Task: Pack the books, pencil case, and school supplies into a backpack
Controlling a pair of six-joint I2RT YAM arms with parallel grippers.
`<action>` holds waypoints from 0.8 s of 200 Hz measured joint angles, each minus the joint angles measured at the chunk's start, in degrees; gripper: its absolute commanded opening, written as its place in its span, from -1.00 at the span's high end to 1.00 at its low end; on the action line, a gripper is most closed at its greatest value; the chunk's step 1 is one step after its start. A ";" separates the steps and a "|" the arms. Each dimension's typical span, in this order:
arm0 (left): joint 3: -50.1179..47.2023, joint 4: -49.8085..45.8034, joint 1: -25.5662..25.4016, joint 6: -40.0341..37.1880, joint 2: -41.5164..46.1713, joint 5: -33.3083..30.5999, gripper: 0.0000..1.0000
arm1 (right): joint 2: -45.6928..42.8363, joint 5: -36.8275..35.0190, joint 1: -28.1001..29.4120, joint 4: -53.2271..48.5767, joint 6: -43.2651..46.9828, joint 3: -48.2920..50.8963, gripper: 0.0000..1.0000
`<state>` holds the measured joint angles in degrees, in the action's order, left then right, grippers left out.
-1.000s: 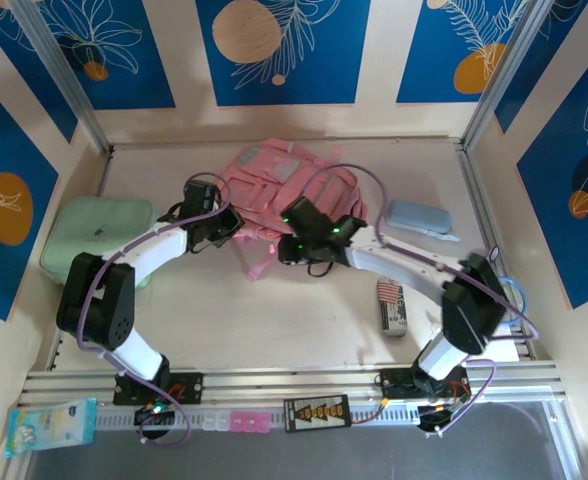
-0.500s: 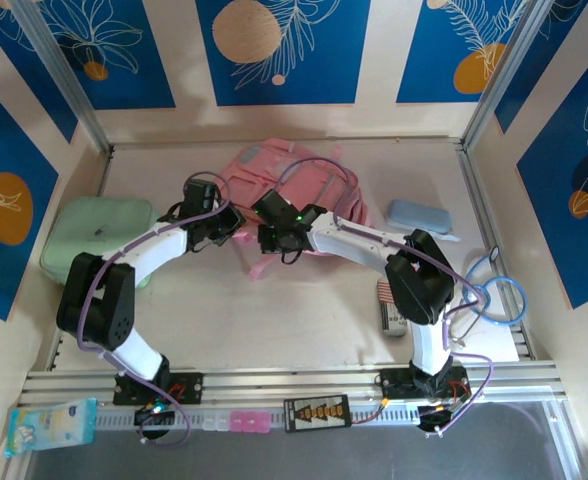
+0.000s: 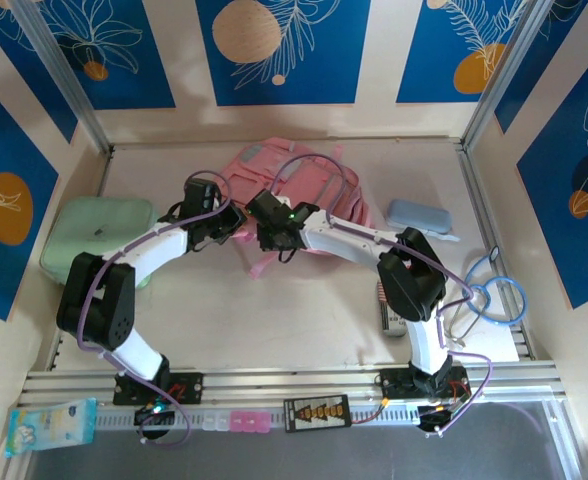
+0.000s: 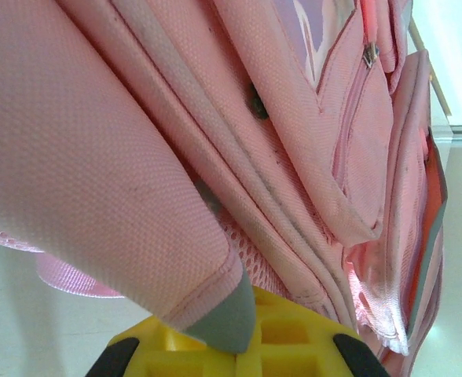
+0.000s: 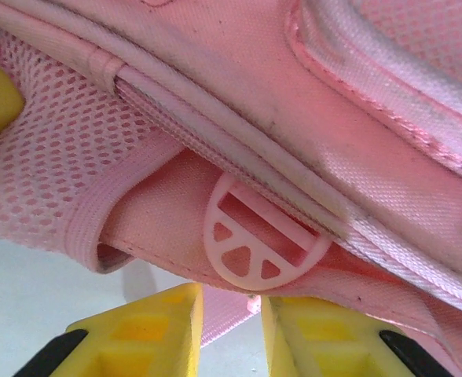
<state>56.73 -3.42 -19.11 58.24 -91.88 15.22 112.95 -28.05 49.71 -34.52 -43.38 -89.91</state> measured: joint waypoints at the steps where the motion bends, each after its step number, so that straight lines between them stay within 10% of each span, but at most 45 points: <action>1: 0.00 0.00 0.00 0.00 0.00 0.02 1.00 | 0.00 -0.22 0.07 -0.09 -0.02 0.00 0.46; 160: -0.04 0.63 0.00 0.39 0.00 0.44 1.00 | 1.68 -4.72 1.07 -1.55 -1.31 -0.57 0.83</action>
<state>56.69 -2.79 -19.11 58.63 -91.88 15.66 114.63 -32.77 50.78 -36.07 -44.69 -90.48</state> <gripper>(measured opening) 0.045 0.098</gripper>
